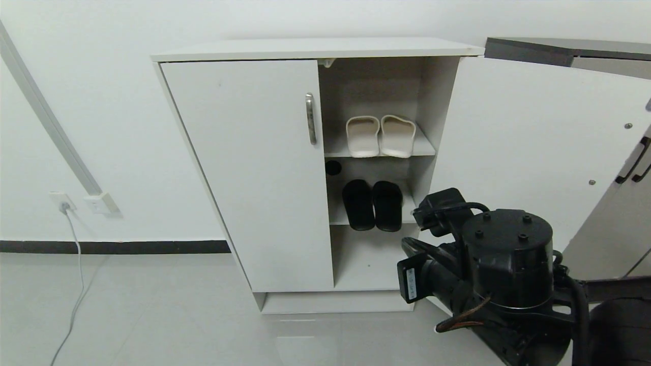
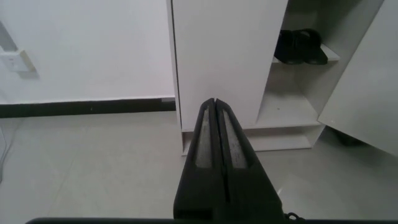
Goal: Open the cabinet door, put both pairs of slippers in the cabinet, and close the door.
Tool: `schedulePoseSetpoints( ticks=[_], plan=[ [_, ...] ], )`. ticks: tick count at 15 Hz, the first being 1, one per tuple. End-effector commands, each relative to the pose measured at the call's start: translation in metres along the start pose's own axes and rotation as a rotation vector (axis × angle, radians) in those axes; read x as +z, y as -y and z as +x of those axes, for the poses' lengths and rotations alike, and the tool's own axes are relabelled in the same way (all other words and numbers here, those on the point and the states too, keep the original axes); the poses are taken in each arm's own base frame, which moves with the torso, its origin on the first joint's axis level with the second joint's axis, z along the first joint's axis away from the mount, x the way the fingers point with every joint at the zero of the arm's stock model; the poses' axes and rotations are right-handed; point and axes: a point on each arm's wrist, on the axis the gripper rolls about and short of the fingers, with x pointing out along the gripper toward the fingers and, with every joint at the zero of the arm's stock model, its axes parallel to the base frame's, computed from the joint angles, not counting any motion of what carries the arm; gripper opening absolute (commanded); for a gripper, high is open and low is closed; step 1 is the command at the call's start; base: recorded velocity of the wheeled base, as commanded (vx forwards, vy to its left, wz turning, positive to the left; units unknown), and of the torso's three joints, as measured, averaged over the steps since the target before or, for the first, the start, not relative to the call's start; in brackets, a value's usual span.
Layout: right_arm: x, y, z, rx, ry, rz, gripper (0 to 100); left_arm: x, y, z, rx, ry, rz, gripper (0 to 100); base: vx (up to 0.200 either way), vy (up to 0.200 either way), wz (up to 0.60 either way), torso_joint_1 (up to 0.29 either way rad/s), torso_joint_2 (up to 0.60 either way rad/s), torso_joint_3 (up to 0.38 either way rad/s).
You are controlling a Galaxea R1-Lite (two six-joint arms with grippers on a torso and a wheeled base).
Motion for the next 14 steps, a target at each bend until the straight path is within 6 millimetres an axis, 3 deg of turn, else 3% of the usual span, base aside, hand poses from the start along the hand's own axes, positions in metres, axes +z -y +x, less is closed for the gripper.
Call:
schedulePoseSetpoints(
  ticks=[1,14],
  plan=[
    [-0.0043,0.0017,0.0017,-0.005,-0.014,-0.007,0,0.0,0.0,0.0,0.0,0.0,-0.001,0,0.0,0.0,0.0,0.0,0.0,0.0],
    [-0.0031,0.0056,0.0047,-0.02,-0.011,-0.001,0,0.0,0.0,0.0,0.001,0.0,-0.001,0,0.0,0.0,0.0,0.0,0.0,0.0]
  ],
)
